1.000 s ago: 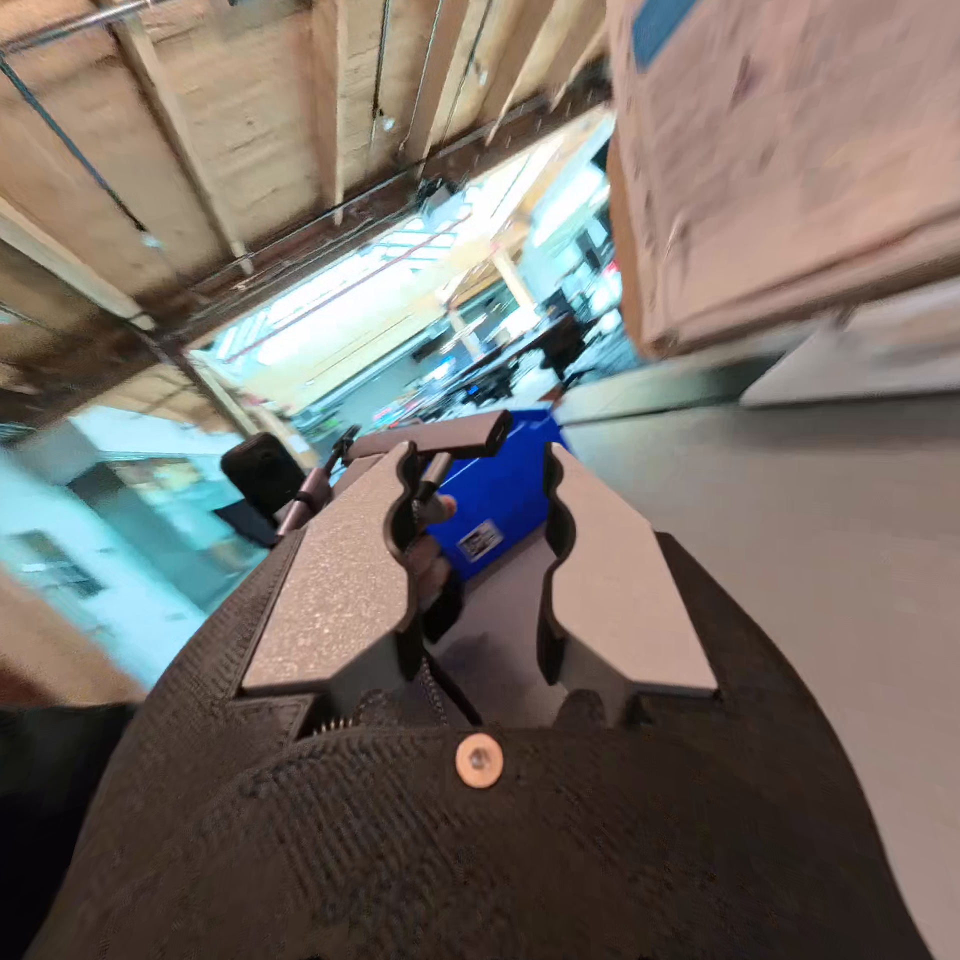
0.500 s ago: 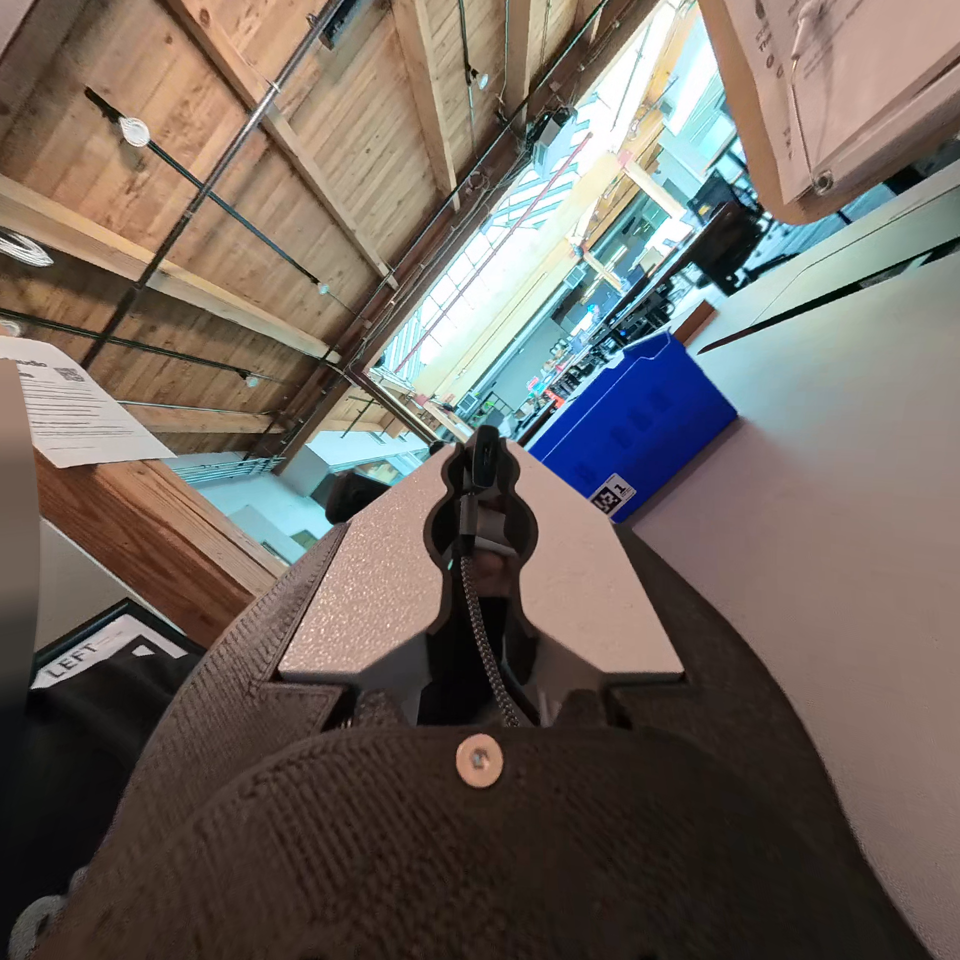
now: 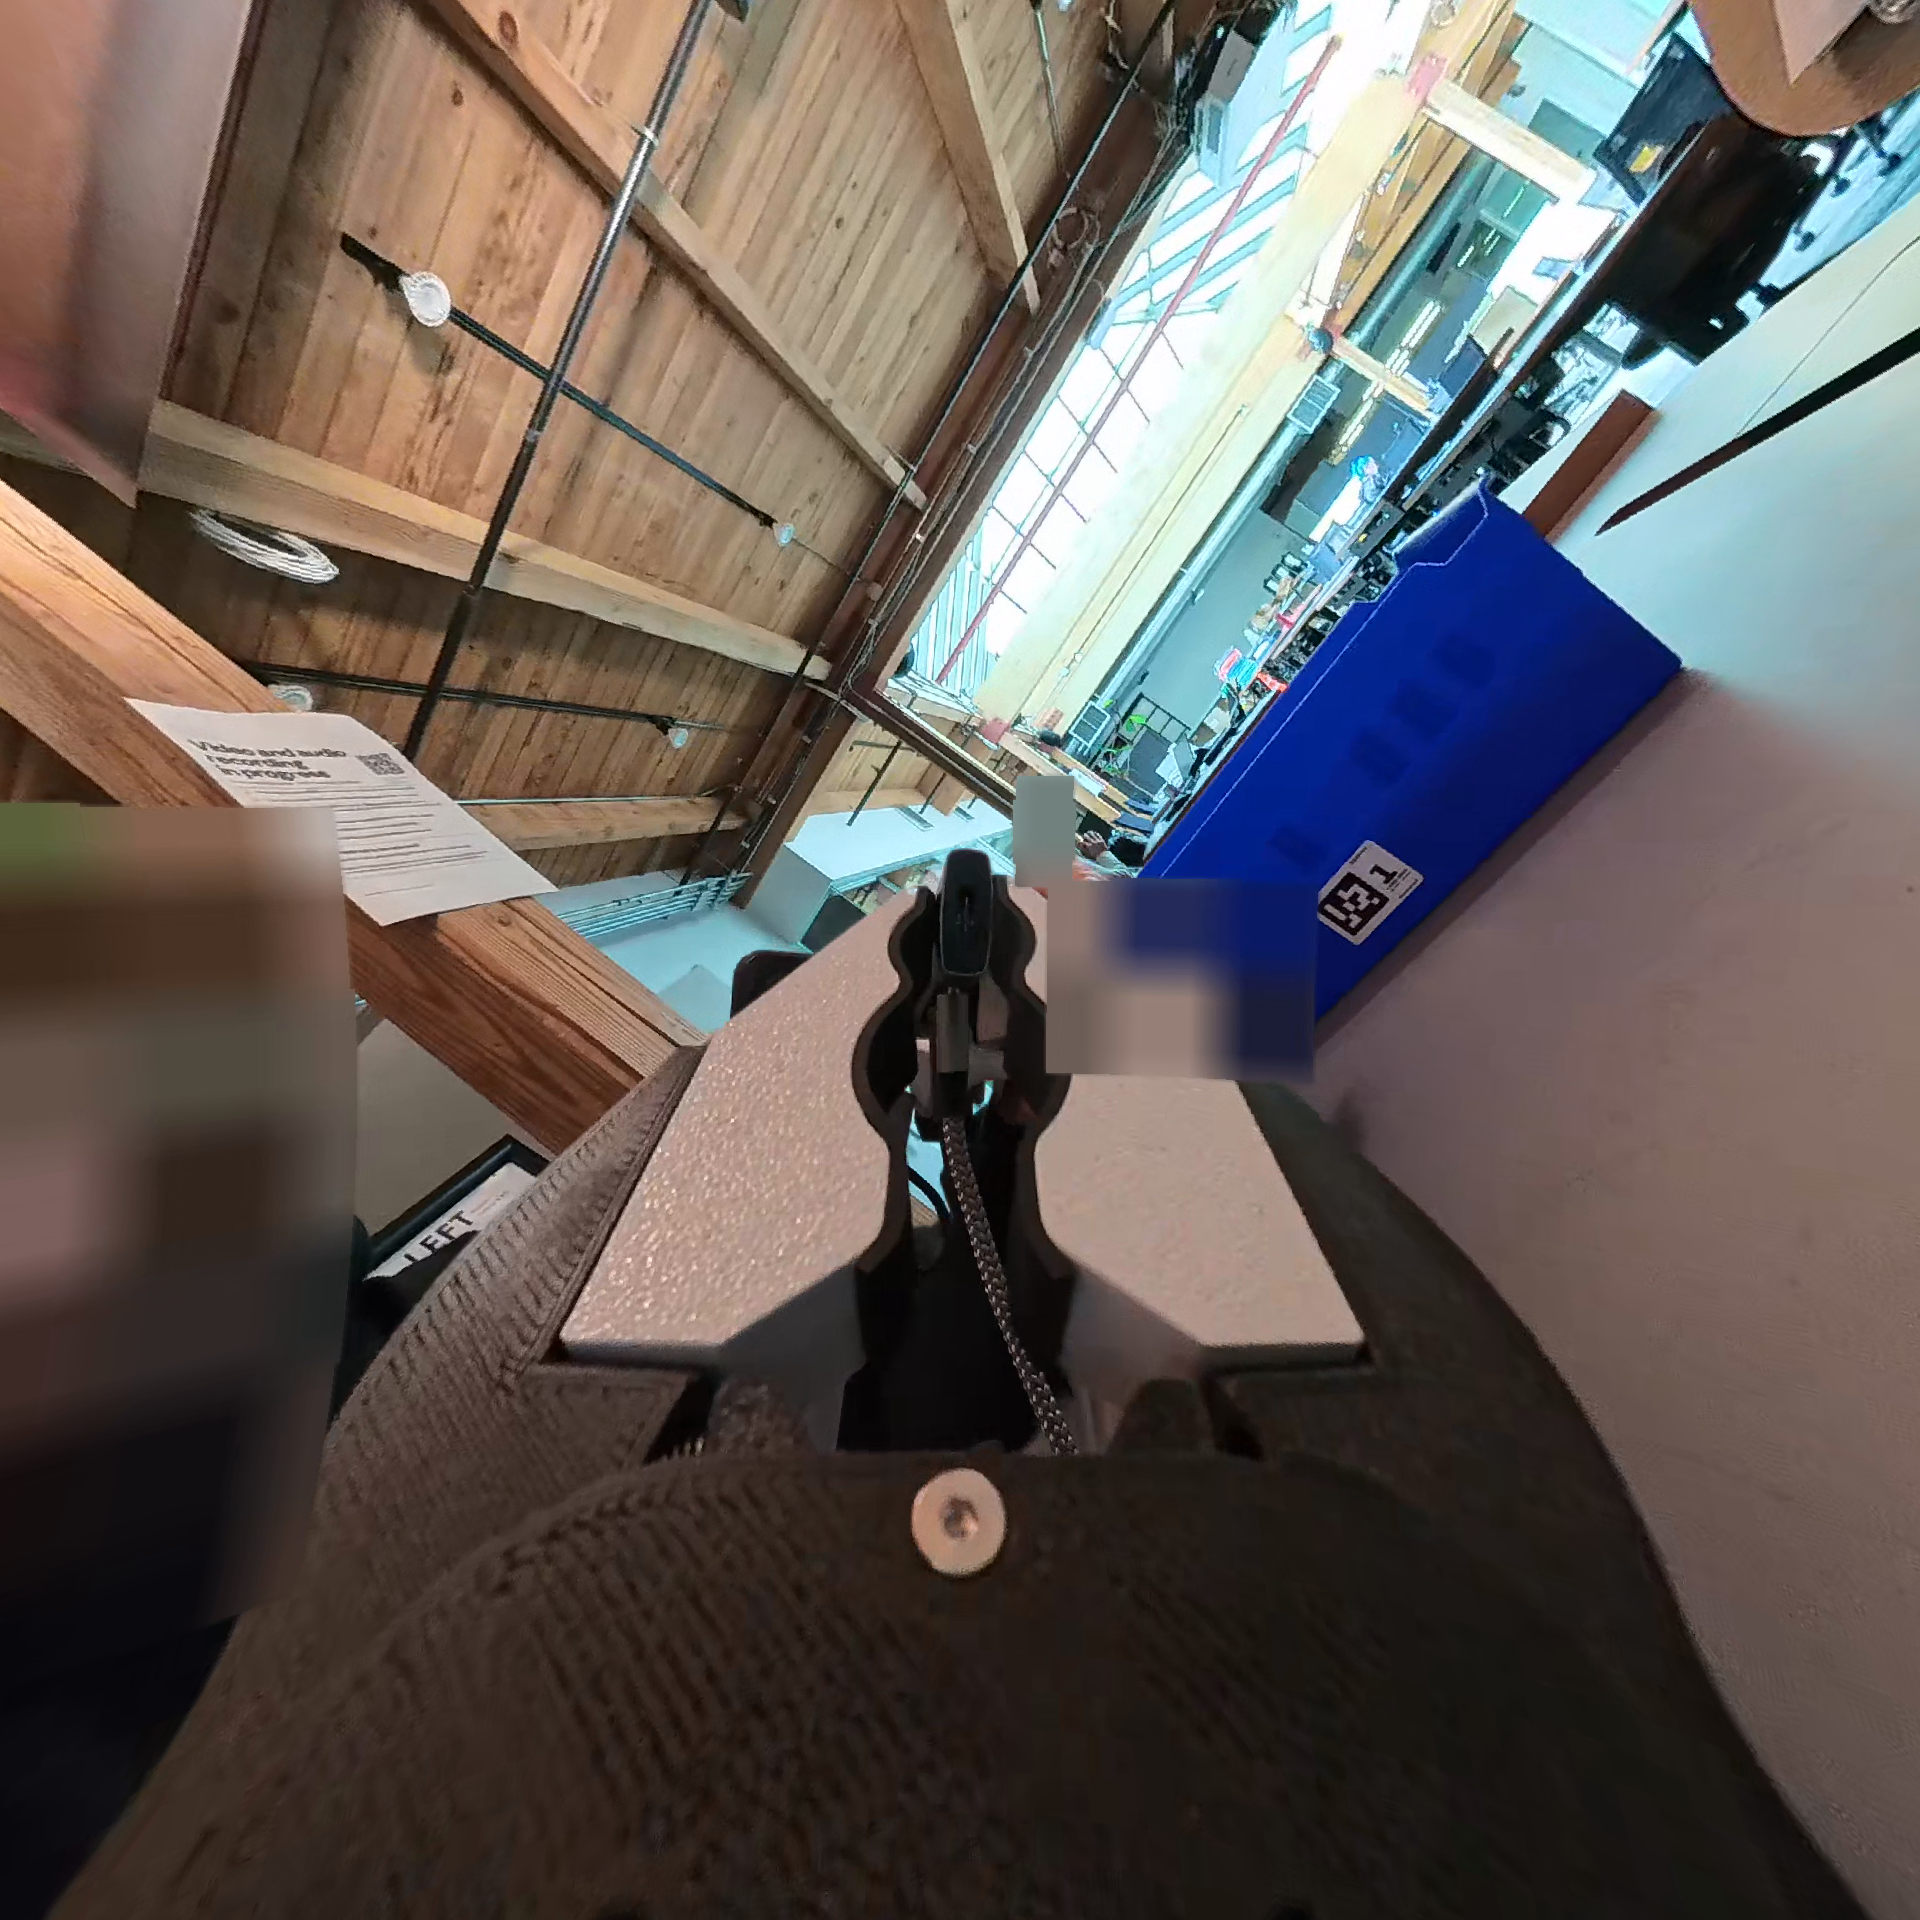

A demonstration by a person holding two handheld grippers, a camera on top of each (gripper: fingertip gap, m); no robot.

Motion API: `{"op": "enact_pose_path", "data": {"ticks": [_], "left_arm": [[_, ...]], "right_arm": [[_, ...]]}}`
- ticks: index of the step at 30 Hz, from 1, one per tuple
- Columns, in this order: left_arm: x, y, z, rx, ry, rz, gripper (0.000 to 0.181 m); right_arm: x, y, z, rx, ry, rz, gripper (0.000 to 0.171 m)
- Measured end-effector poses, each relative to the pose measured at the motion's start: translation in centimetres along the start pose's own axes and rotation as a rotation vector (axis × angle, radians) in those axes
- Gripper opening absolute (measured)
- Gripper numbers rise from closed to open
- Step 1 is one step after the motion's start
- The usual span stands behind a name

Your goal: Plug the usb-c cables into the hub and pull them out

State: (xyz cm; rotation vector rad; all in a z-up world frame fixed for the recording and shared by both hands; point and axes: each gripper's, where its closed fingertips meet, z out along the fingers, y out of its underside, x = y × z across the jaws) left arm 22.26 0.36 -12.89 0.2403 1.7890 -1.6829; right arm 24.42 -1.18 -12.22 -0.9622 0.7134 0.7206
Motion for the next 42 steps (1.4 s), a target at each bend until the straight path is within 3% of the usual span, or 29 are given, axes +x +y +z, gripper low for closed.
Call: {"op": "enact_pose_path", "data": {"ticks": [1, 3, 5, 7, 10, 12, 16, 28, 42], "left_arm": [[-0.1, 0.0, 0.1, -0.003, -0.01, 0.004, 0.024], [-0.4, 0.7, 0.5, -0.06, -0.026, -0.043, 0.023], [-0.9, 2.0, 1.1, -0.152, -0.061, -0.086, 0.022], [-2.1, 3.2, 1.2, -0.224, -0.144, -0.122, 0.022], [-4.6, 4.3, 0.2, -0.228, -0.295, -0.25, 0.022], [-5.9, 4.7, -0.7, -0.2, -0.354, -0.332, 0.022], [-7.0, 4.4, -1.5, -0.14, -0.402, -0.377, 0.022], [-5.8, 3.0, -0.6, -0.126, -0.399, -0.25, 0.02], [-6.0, 3.5, -0.8, -0.126, -0.412, -0.252, 0.02]], "right_arm": [[0.1, -0.1, 0.0, 0.009, -0.002, 0.006, 0.009], [1.3, -0.7, -0.2, 0.045, 0.075, -0.038, 0.012], [2.9, -1.6, -0.3, 0.08, 0.235, -0.21, 0.019], [2.7, -2.8, -0.1, 0.133, 0.377, -0.523, 0.044], [1.5, -2.8, 0.0, 0.089, 0.546, -0.971, 0.049], [1.3, -1.9, 0.7, 0.015, 0.58, -1.115, 0.041], [2.0, -0.3, 1.9, -0.069, 0.57, -1.177, 0.023], [2.3, -0.5, 2.4, 0.02, 0.613, -1.17, 0.009], [2.6, -0.1, 2.9, 0.014, 0.59, -1.115, 0.021]]}}
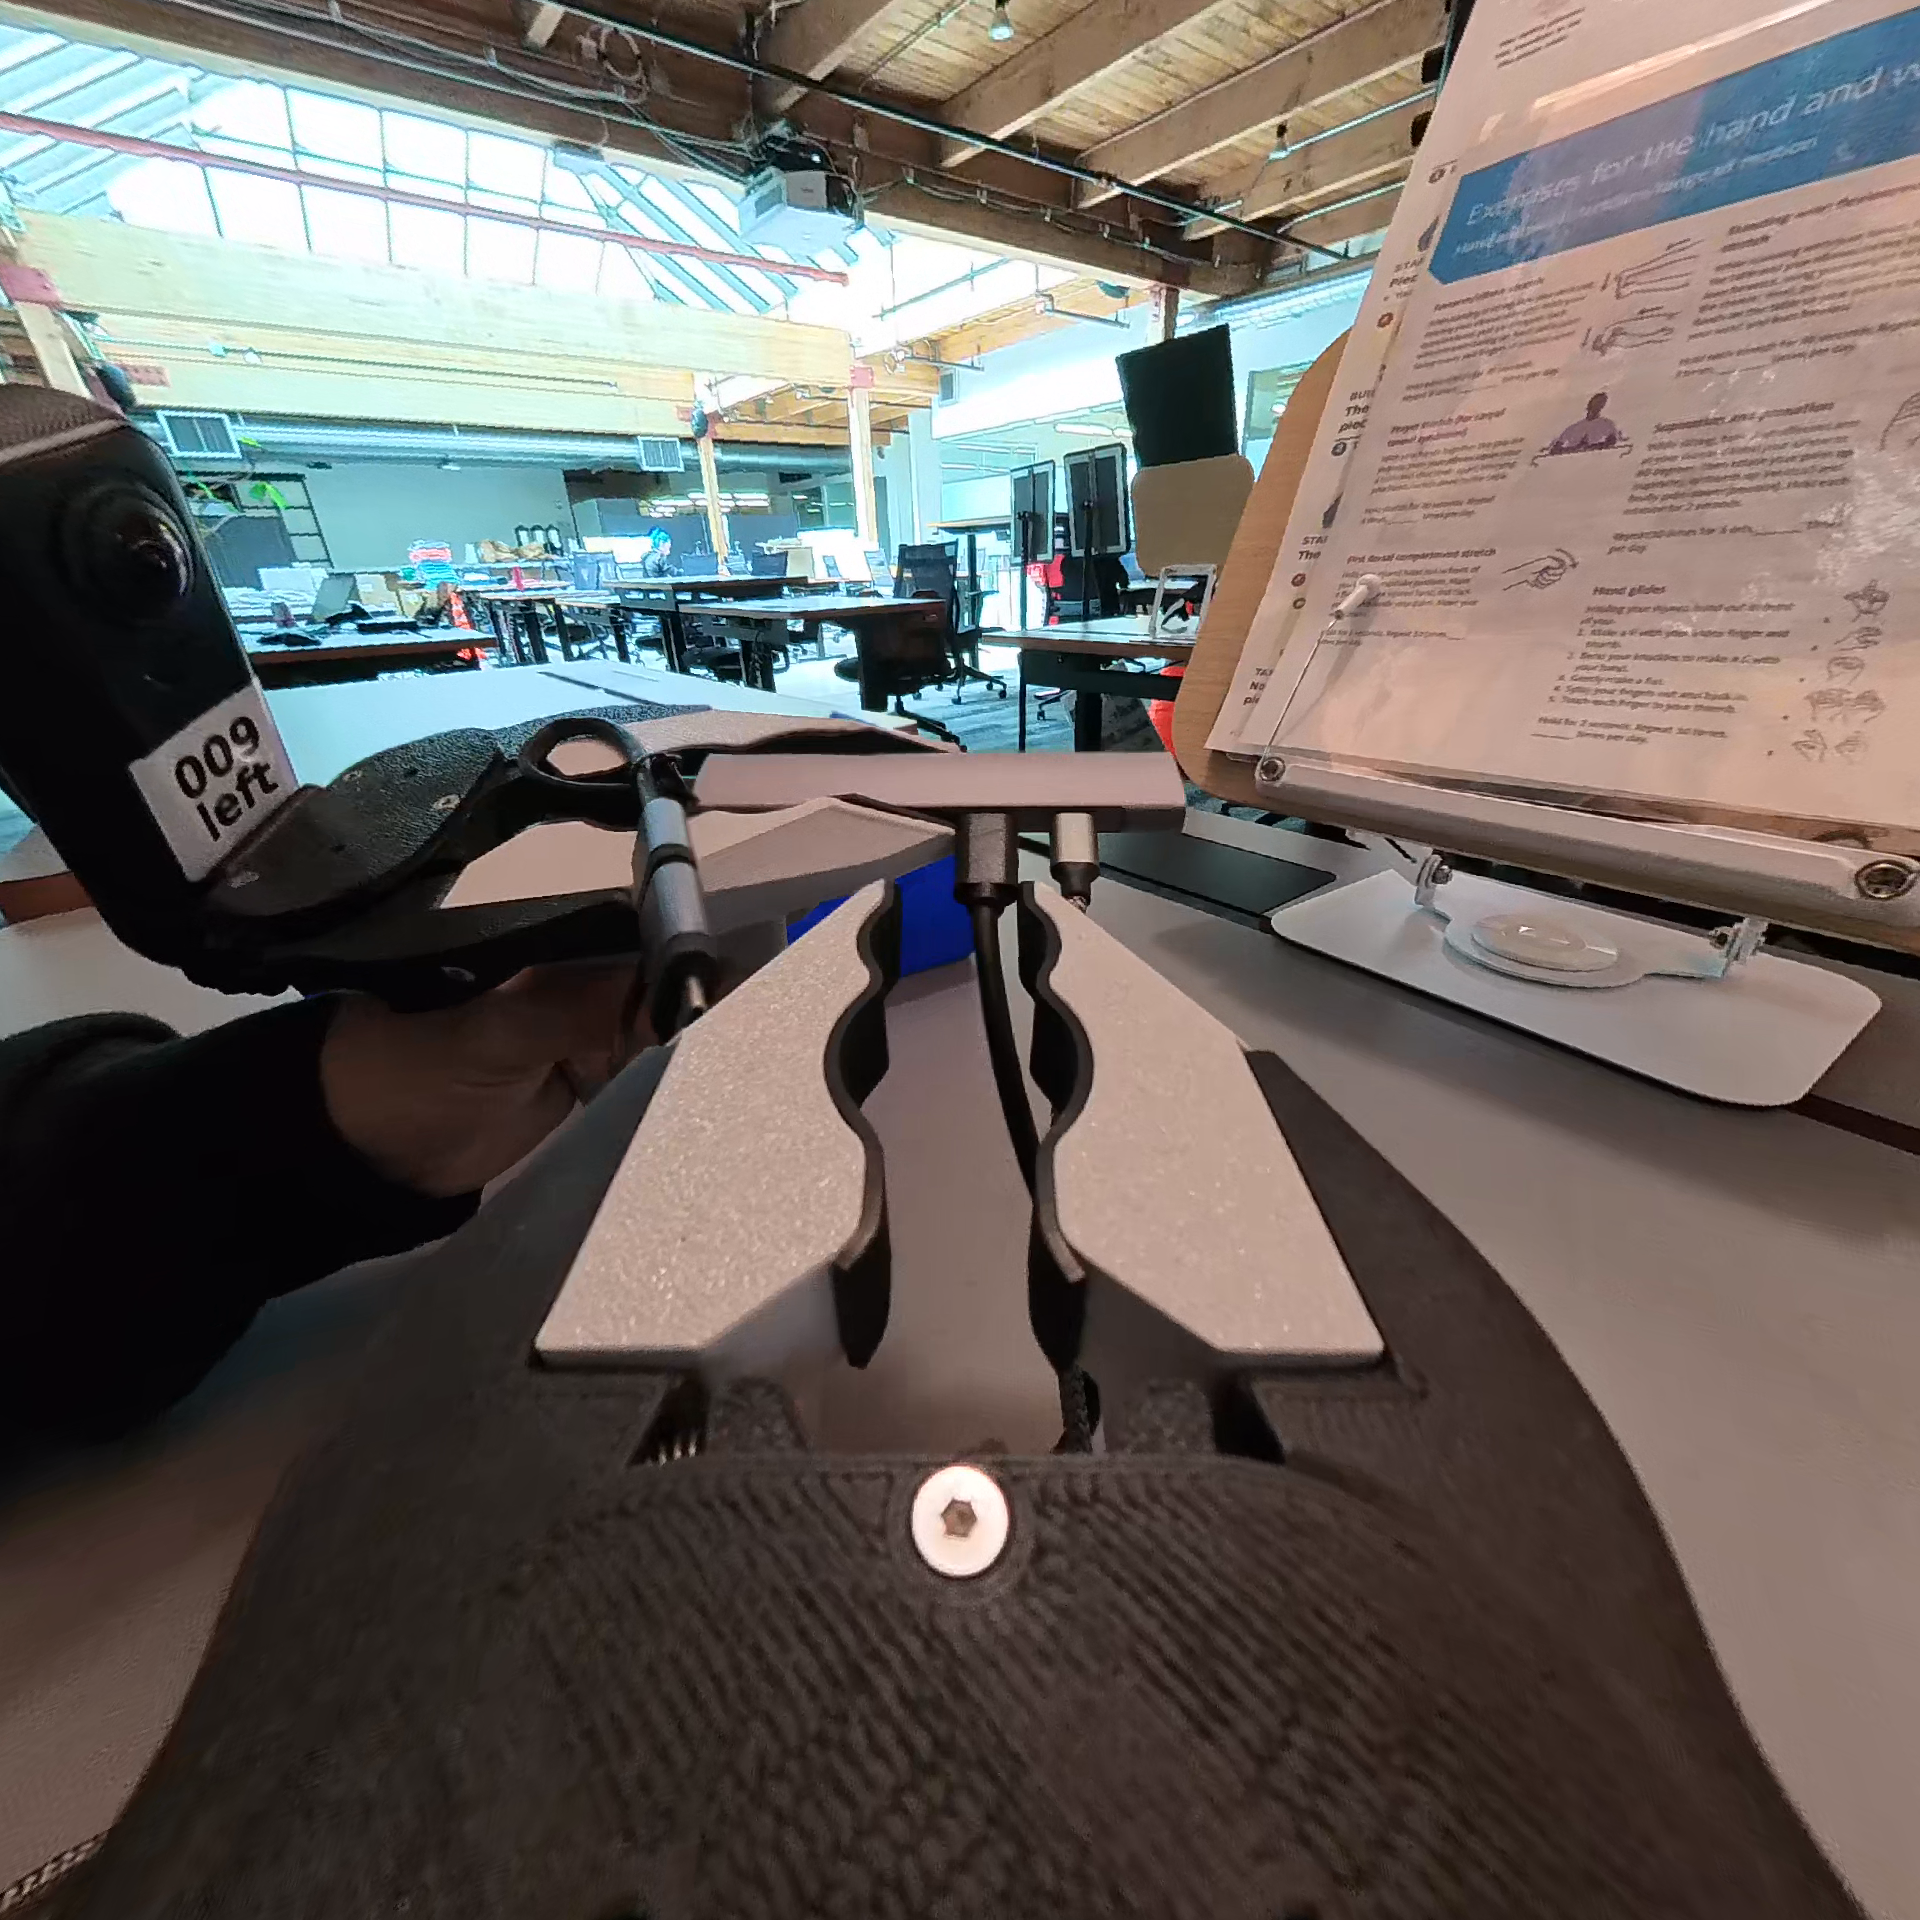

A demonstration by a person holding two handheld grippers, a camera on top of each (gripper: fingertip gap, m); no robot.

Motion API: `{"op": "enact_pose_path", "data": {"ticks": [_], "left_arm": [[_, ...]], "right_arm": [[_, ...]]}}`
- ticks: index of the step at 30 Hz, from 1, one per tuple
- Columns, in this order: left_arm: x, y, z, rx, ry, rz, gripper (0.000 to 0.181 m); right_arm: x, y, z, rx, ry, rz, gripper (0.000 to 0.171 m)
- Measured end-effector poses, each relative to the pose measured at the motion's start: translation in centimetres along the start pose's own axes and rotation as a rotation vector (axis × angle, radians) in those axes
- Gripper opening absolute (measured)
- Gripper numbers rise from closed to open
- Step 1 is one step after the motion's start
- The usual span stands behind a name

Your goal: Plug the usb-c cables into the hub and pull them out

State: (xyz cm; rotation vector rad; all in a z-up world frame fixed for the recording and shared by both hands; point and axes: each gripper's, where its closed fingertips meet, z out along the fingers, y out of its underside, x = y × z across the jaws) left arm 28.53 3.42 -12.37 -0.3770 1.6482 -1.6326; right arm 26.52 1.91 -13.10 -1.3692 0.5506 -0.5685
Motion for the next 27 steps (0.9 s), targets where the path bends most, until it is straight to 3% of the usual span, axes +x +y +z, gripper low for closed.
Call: {"op": "enact_pose_path", "data": {"ticks": [5, 12, 27], "left_arm": [[-0.1, 0.1, 0.0, -0.001, -0.012, 0.009, 0.02], [0.0, 0.1, 0.0, -0.001, -0.008, 0.022, 0.02], [-0.1, 0.1, 0.0, 0.006, -0.01, 0.023, 0.02]], "right_arm": [[-0.2, 0.1, 0.1, -0.014, -0.003, 0.019, 0.025], [0.8, 0.4, 0.1, -0.036, 0.071, -0.036, 0.01], [0.5, 0.0, 0.2, -0.013, 0.08, -0.064, 0.023]]}}
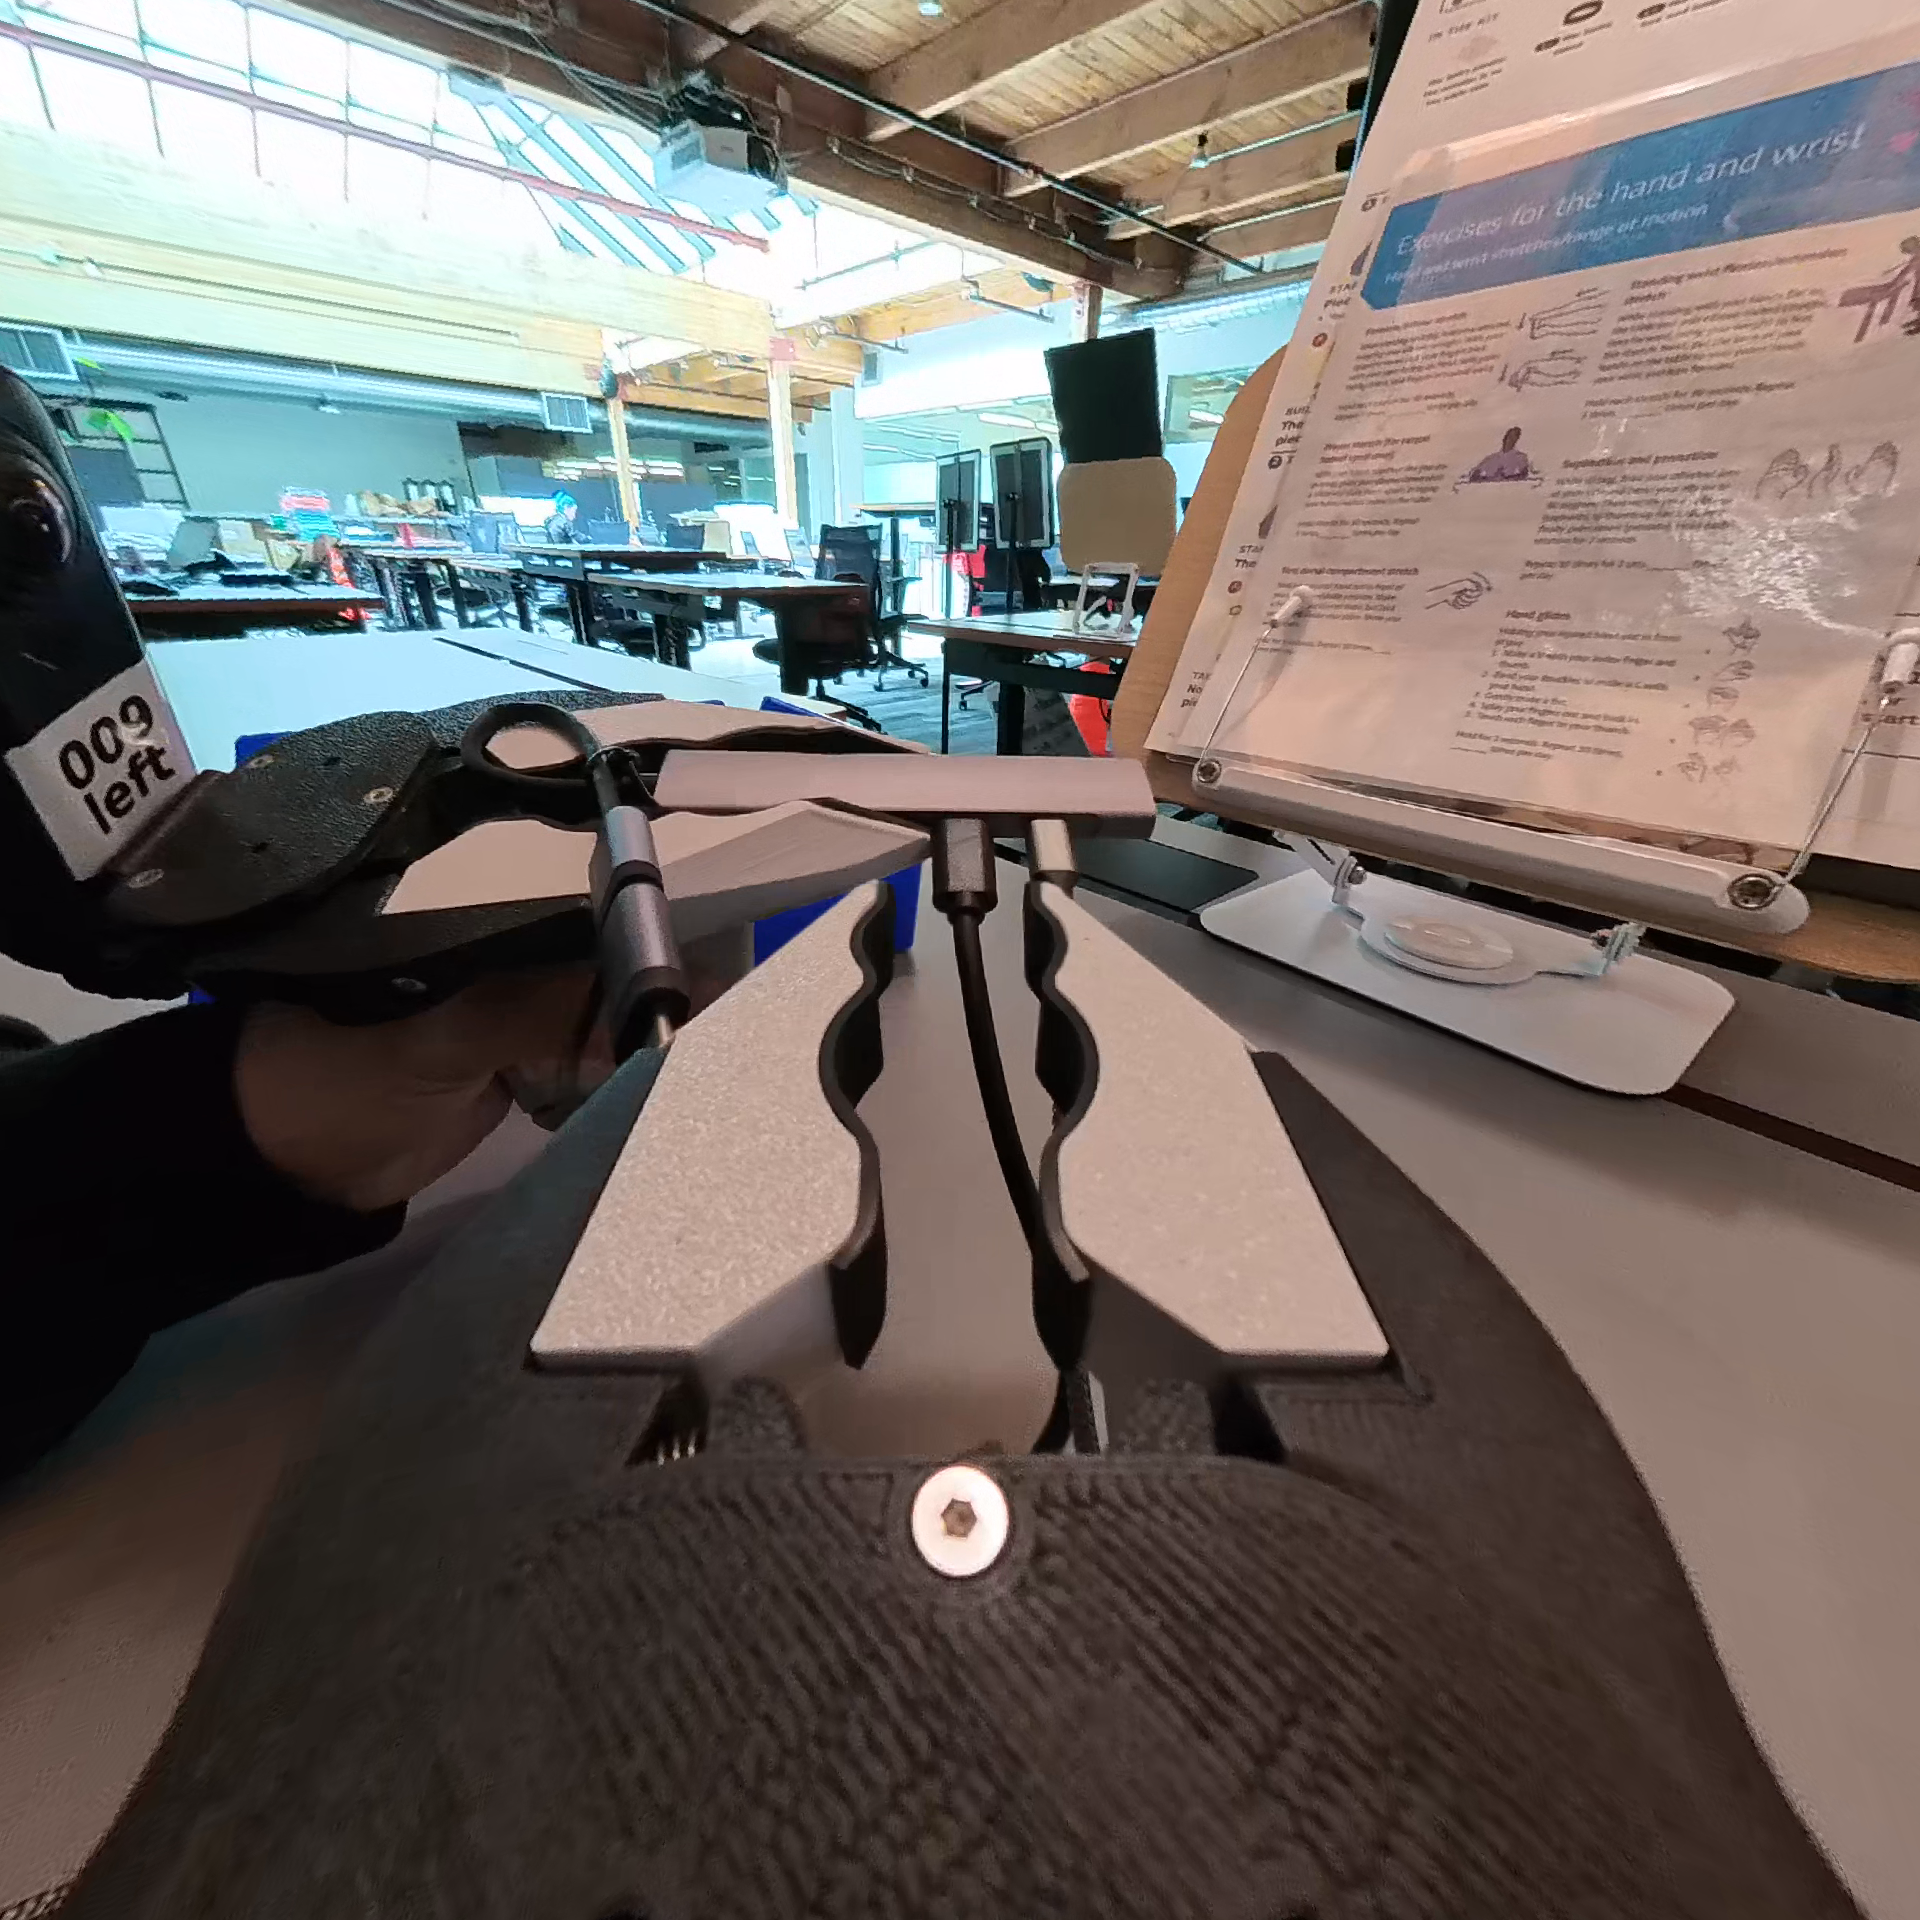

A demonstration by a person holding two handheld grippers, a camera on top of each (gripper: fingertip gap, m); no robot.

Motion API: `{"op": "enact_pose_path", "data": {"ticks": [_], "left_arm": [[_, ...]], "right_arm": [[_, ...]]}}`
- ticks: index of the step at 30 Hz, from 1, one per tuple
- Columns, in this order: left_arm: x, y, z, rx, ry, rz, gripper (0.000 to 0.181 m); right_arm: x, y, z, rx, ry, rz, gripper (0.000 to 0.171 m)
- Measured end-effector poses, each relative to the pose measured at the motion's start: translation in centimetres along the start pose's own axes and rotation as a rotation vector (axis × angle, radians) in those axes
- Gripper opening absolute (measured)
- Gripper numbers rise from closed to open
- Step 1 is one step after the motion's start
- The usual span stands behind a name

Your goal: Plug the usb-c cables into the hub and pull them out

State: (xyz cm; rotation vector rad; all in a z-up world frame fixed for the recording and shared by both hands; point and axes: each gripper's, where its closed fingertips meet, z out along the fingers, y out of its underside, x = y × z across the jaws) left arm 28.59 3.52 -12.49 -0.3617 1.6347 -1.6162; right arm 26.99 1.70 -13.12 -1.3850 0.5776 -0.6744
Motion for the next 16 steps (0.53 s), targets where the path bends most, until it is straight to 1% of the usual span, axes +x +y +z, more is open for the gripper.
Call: {"op": "enact_pose_path", "data": {"ticks": [4, 8, 10, 12, 16], "left_arm": [[0.35, -0.04, 0.05, 0.005, 0.013, 0.009, 0.02], [0.44, -0.04, 0.06, 0.006, 0.018, 0.007, 0.02], [0.66, -0.08, 0.1, 0.009, 0.03, 0.007, 0.02], [0.76, -0.08, 0.14, 0.009, 0.032, 0.006, 0.02], [0.75, 0.16, 0.18, -0.01, 0.022, 0.038, 0.02]], "right_arm": [[-0.44, 0.18, 0.07, -0.01, -0.032, 0.011, 0.02], [-0.15, 0.26, 0.06, -0.015, -0.008, 0.001, 0.017], [0.15, 0.27, -0.01, -0.013, 0.01, 0.001, 0.012], [0.22, 0.34, -0.05, -0.017, 0.011, 0.004, 0.012], [0.32, 0.81, 0.04, -0.091, 0.0, 0.04, 0.012]]}}
